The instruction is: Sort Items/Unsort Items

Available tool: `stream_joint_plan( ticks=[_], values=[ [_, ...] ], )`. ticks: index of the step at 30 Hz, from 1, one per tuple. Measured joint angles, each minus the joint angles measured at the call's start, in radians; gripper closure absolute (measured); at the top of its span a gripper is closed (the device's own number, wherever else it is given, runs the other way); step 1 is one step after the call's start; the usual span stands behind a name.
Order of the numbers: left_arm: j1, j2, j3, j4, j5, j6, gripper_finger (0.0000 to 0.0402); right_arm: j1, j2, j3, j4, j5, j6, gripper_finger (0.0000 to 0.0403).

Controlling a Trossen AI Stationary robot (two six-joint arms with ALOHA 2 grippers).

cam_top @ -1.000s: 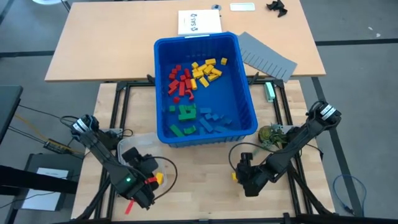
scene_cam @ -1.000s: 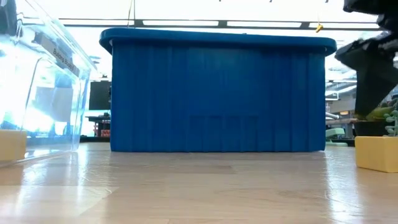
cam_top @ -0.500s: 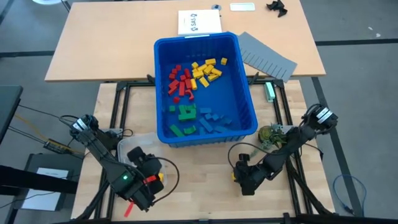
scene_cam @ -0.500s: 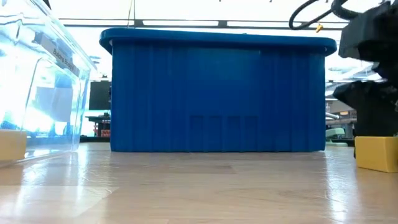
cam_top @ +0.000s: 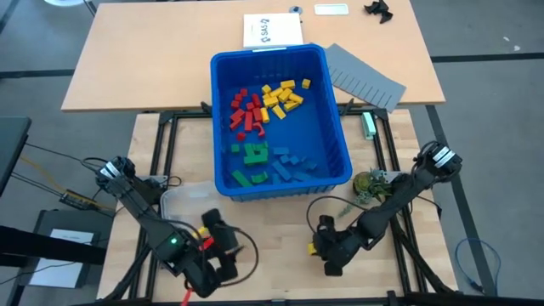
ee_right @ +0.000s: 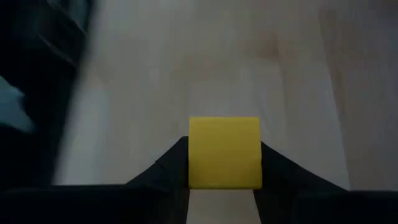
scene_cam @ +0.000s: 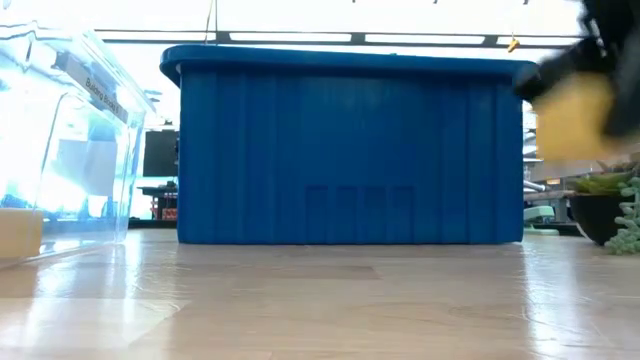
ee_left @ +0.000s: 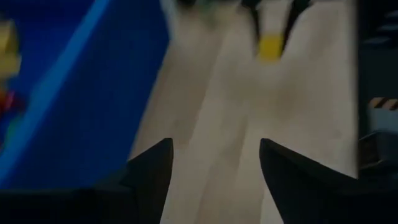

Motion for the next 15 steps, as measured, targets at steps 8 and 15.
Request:
stream_joint_plan(
  ticks=[8,15],
  values=[
    [0.02,0.041,0.0,0.522,-0.03,0.786,0.0158,-0.07,0.0,0.152,0.148,-0.126,-0.035,0.0275],
    [0.032,0.102,0.0,0.677,0.004,1.13,0.0158,-0.153,-0.004,0.198,0.319,-0.331,-0.06,0.0275]
  ],
)
